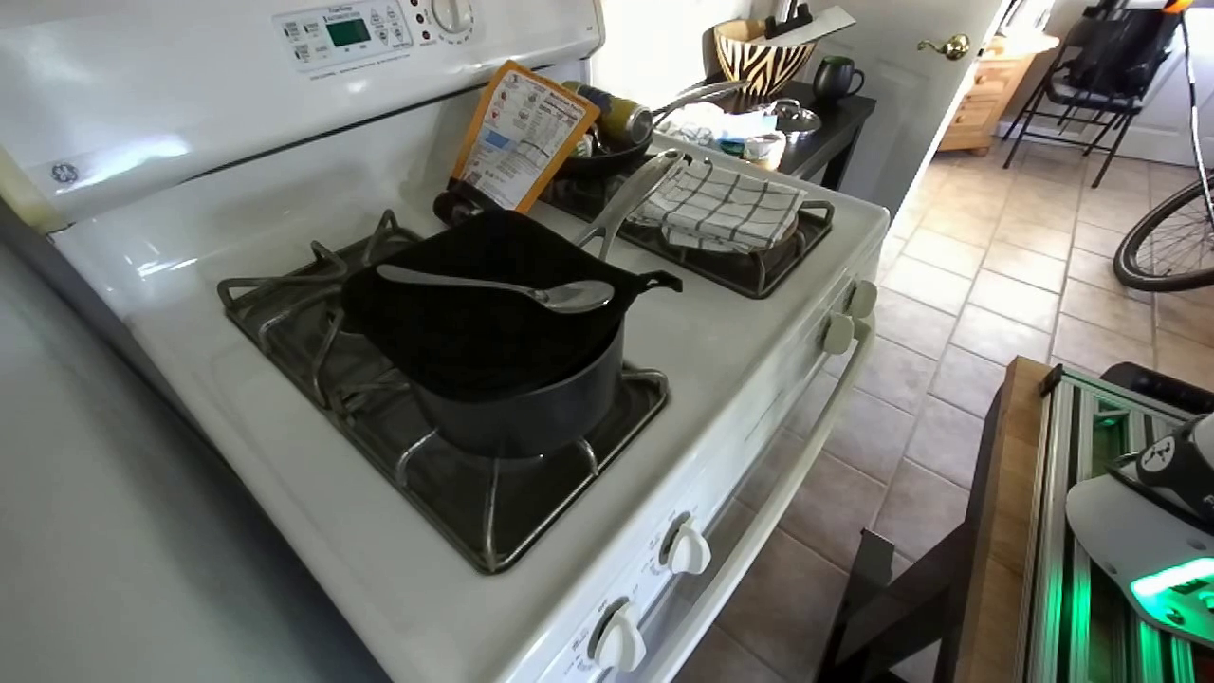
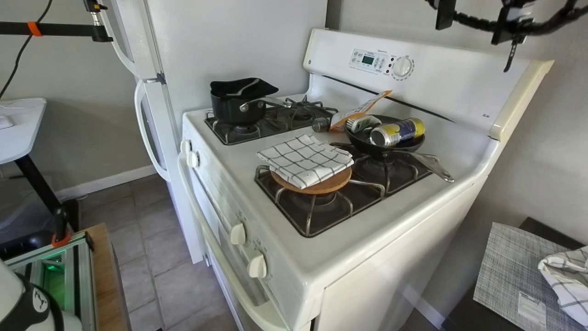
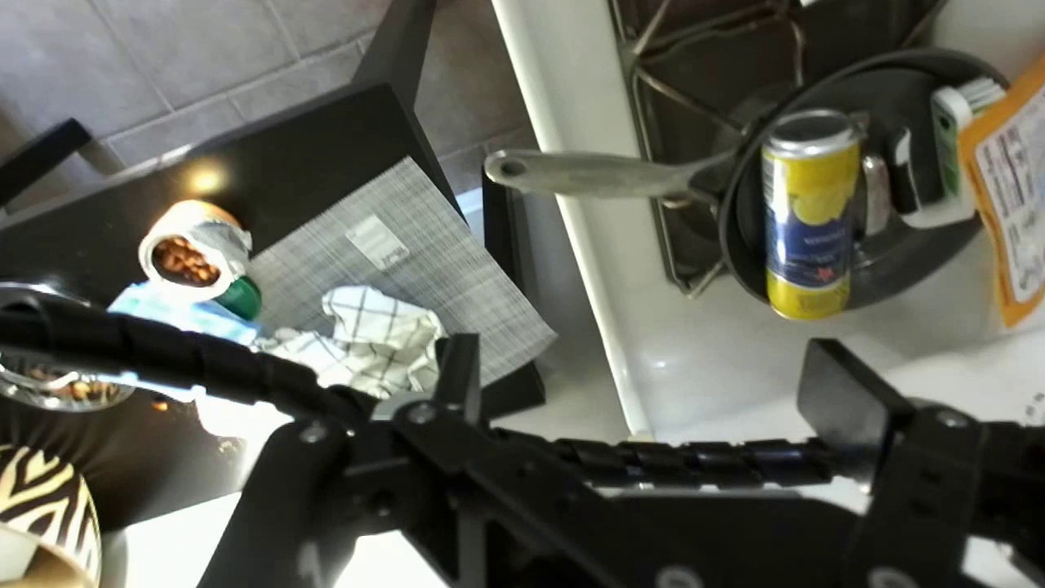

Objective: Pick up the yellow can and place it standing the right way up on the middle white surface of the stove

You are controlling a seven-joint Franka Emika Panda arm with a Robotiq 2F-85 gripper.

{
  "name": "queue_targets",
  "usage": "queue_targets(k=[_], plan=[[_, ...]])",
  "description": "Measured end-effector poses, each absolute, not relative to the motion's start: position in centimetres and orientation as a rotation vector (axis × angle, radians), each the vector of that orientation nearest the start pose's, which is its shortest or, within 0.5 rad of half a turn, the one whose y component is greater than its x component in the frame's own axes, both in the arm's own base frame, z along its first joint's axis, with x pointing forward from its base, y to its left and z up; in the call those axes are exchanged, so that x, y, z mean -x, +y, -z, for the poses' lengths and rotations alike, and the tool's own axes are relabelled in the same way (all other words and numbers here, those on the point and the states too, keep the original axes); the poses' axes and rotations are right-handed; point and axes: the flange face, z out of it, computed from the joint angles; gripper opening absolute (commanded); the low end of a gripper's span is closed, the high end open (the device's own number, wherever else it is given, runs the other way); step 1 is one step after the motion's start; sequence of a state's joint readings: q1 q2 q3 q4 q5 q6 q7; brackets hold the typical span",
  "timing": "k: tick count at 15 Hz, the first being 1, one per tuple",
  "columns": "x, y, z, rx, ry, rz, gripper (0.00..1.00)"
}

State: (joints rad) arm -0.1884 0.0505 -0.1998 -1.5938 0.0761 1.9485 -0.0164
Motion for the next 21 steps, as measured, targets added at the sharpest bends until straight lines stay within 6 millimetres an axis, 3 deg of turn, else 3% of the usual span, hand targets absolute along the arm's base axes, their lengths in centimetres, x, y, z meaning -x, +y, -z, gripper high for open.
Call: queue_targets(k=[5,14,17,21], plan=[[-61.6,-17.6,-66.8,2.97,0.398,0.692,1.0],[-62.4,-17.6,-67.3,2.967,0.368,0.721,1.0],[-63.5,-16.3,-65.6,2.97,0.342,0.673,1.0],[-67.4,-11.6,-59.1,2.957,0.296,0.548,1.0]])
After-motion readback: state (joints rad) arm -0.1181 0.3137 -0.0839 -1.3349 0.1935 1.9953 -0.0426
